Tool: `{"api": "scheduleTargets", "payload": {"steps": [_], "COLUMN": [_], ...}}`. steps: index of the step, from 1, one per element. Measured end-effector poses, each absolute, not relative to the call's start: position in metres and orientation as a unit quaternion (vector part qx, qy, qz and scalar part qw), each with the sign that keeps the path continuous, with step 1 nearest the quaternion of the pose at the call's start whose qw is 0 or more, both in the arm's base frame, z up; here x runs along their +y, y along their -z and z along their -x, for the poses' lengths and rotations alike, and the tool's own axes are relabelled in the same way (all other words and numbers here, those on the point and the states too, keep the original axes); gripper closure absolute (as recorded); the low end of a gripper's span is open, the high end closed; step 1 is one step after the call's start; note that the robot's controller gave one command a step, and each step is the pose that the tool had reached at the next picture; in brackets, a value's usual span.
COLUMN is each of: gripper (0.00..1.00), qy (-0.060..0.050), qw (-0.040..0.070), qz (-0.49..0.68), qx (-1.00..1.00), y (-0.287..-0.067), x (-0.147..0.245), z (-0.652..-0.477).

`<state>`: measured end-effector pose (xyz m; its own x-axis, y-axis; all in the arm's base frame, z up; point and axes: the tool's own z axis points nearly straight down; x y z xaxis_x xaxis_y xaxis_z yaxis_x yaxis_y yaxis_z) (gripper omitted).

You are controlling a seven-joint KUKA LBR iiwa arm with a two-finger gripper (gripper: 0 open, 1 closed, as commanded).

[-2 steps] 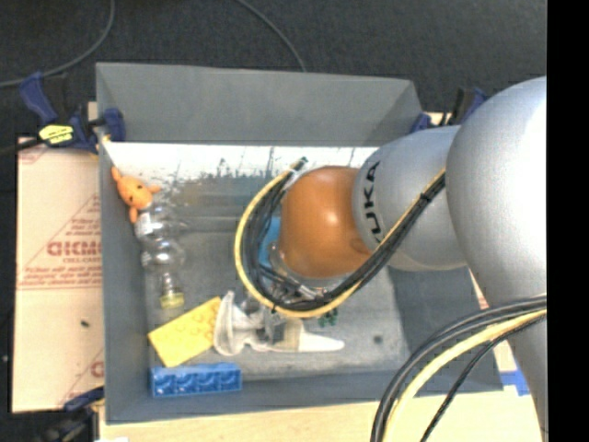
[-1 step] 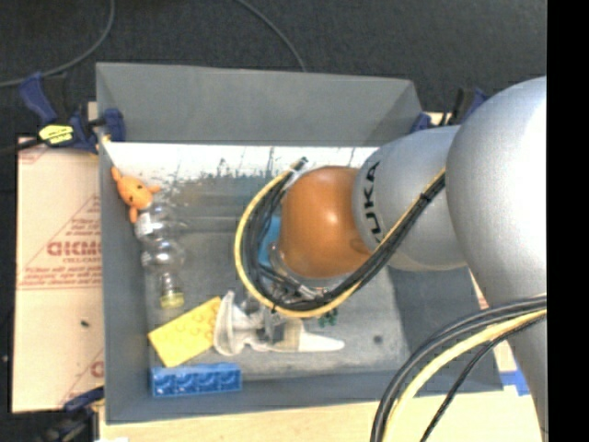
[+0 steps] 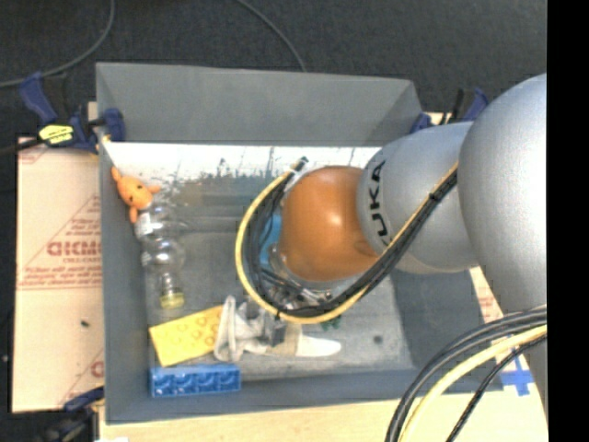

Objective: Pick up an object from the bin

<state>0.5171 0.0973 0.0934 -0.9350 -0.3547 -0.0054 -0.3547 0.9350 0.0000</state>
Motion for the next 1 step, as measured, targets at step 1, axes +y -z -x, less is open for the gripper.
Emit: {"api": "scheduleTargets", "payload": {"steps": [1], "gripper": [1.0], "qy": [-0.001], "qw": [0.004], "qz": [0.175], "qx": [0.985], "y": [-0.0794], "x": [0.1045], "z": [-0.5262]}}
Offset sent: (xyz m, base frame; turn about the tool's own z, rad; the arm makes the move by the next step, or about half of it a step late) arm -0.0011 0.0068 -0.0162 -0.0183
